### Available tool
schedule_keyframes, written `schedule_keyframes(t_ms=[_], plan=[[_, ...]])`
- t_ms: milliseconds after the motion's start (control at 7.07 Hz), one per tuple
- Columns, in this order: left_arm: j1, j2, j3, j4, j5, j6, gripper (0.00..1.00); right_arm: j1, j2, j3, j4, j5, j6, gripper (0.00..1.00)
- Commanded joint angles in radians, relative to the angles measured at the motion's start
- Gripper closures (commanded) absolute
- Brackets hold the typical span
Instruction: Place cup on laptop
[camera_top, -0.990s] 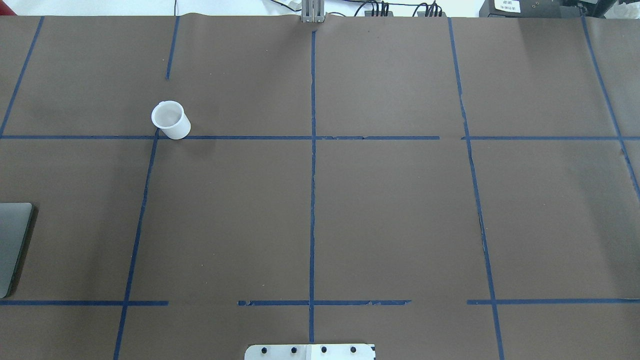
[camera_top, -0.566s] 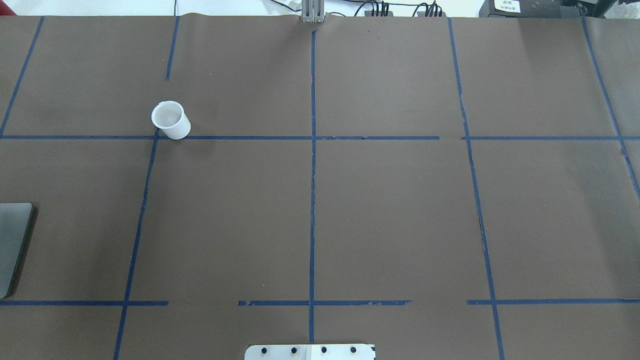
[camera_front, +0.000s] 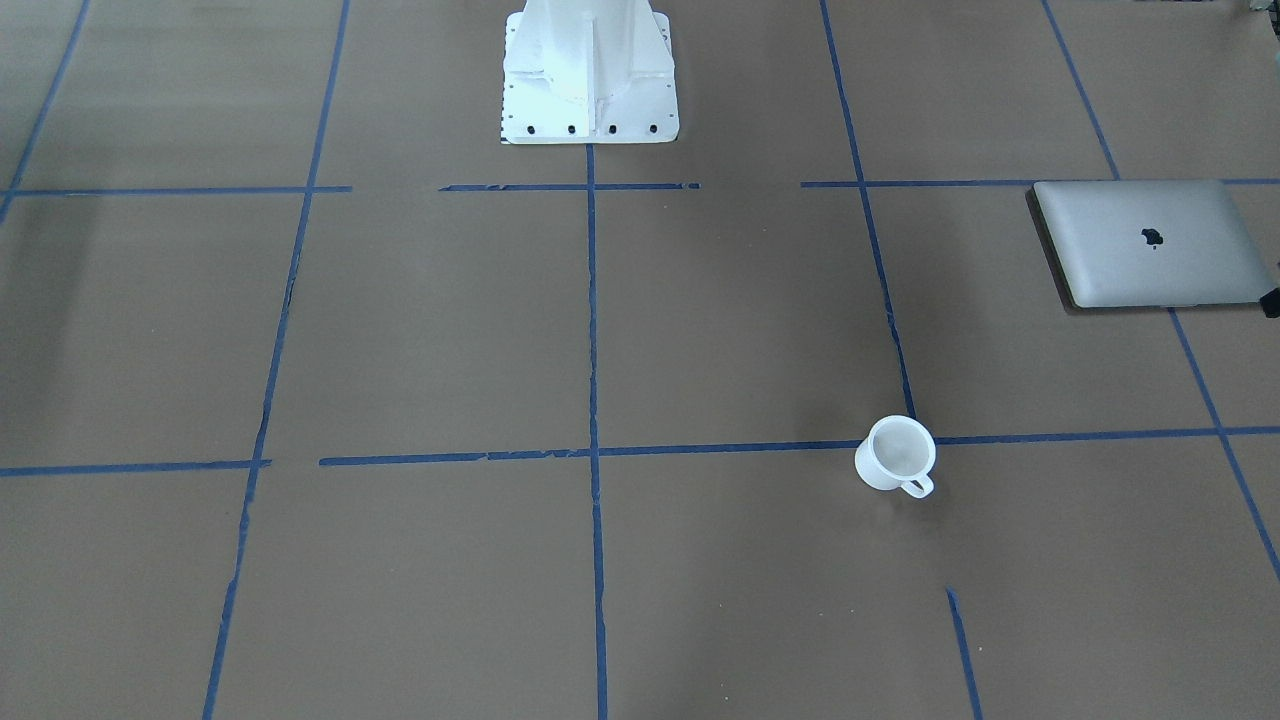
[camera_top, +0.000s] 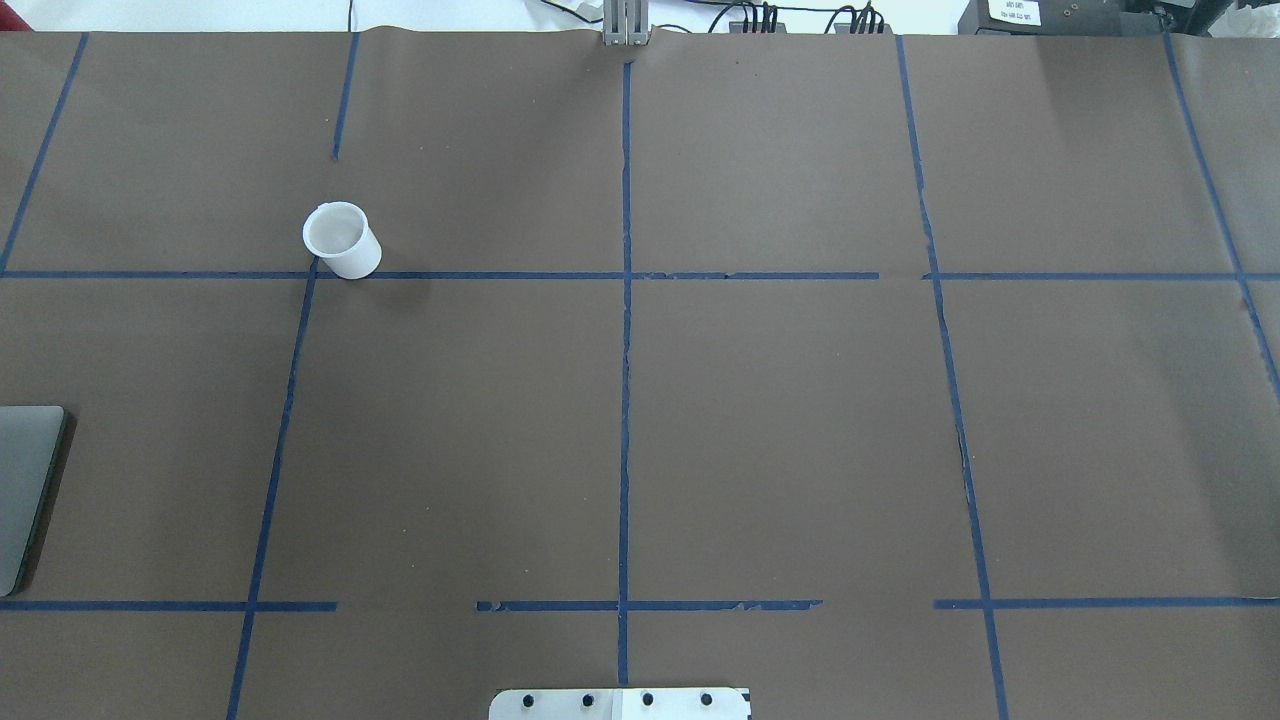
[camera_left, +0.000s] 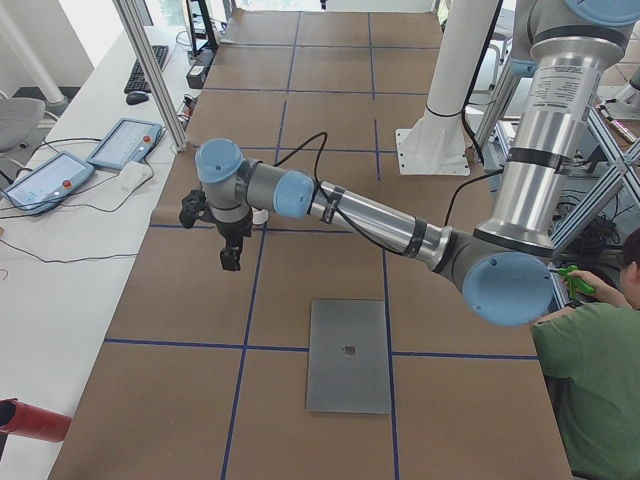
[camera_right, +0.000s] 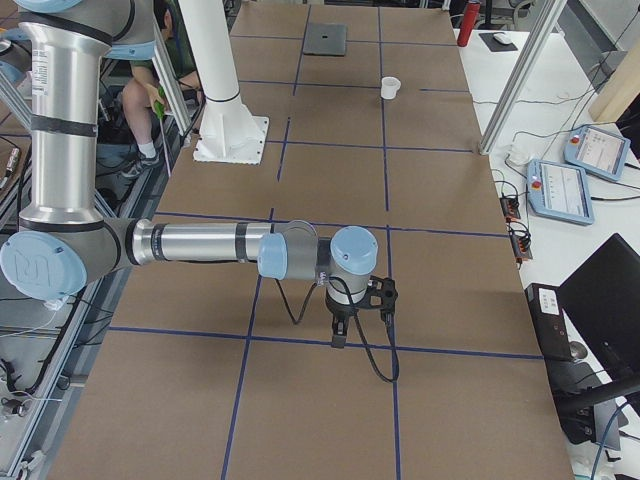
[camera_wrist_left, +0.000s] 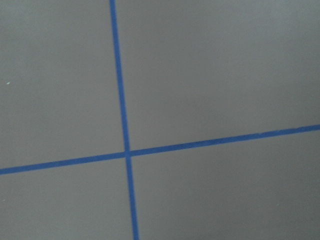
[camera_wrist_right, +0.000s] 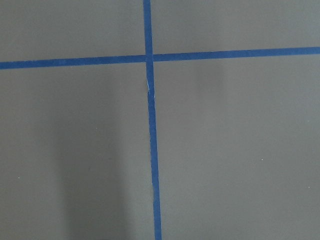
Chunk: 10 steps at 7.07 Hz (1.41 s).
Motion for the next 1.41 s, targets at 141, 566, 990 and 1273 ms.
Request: schedule_keyframes(t_ms=[141, 566, 990, 1273], plan=[[0.205, -0.167, -0.039, 0.032, 0.000, -0.223, 0.00, 0.000, 0.000, 0.000, 0.000, 0.000, 0.000, 0.00], [0.292, -0.185, -0.012, -0.037, 0.119, -0.387, 0.00, 0.000, 0.000, 0.000, 0.000, 0.000, 0.000, 0.00], [0.324, -0.308, 0.231, -0.120, 0.119, -0.535, 0.00, 0.000, 0.000, 0.000, 0.000, 0.000, 0.000, 0.00], [0.346, -0.375, 0.347, -0.123, 0.121, -0.535, 0.00, 0.000, 0.000, 0.000, 0.000, 0.000, 0.000, 0.00]])
